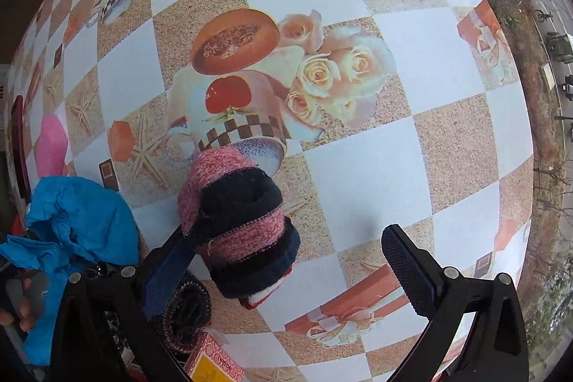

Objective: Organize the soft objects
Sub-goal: 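Grasp the white dotted scrunchie with the left tool while the right grasps the pink-black knit hat, then carry the scrunchie and knit hat with both tools over the open white box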

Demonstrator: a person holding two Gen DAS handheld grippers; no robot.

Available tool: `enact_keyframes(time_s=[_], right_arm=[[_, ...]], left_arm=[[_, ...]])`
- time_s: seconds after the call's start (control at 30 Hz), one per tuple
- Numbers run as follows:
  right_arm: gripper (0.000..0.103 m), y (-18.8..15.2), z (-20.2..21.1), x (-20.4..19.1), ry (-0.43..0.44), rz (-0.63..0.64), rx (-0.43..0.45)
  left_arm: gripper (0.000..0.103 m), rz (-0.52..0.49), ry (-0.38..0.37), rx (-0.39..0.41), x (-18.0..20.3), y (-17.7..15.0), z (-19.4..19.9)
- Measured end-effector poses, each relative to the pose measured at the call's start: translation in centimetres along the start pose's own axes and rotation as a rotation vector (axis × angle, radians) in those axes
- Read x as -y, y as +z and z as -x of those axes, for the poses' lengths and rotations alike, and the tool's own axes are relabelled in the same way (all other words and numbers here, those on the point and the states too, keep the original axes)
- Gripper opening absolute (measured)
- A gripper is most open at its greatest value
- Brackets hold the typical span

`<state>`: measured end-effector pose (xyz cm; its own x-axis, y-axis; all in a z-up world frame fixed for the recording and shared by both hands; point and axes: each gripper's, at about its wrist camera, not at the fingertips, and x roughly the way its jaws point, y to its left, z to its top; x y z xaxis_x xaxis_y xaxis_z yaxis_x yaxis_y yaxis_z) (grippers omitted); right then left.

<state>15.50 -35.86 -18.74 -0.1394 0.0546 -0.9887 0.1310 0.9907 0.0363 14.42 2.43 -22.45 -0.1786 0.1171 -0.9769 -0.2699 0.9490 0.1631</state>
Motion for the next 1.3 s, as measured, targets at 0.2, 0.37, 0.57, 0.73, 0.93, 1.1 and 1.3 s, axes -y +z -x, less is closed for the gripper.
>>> enact_keyframes(time_s=[0.2,0.37,0.57,0.73,0.93,1.1,1.3], right_arm=[[0.103,1.1,-0.7,-4.0,-0.045,0.06,0.014],[0.103,1.0,-1.0,-4.8,-0.012,0.059,0.004],[0.101,-0.1,-2.6,-4.0,0.051,0.081,-0.053],[0.037,-1.2,-0.7,-5.6,0.073,0.159,0.025],[0.029,-2.4,1.3,-5.0,0.148,0.145,0.08],[0.029,-3.8,2.8,-3.8,0.189,0.138,0.099],[0.029,-6.0,5.1,-2.5,0.23,0.109,0.101]], left_arm=[[0.103,0.003,-0.035,-0.035,1.4,-0.5,0.0],[0.103,0.039,-0.08,-0.067,-1.7,-0.6,-0.8],[0.095,-0.025,-0.047,-0.052,-1.9,-0.1,-0.7],[0.031,-0.112,-0.093,-0.025,-0.6,-0.8,-0.2],[0.025,-0.14,-0.121,0.108,-1.5,-3.1,1.9],[0.025,-0.179,-0.155,0.201,-3.0,-7.5,4.1],[0.025,-0.239,-0.116,0.282,-1.4,-10.0,9.1]])
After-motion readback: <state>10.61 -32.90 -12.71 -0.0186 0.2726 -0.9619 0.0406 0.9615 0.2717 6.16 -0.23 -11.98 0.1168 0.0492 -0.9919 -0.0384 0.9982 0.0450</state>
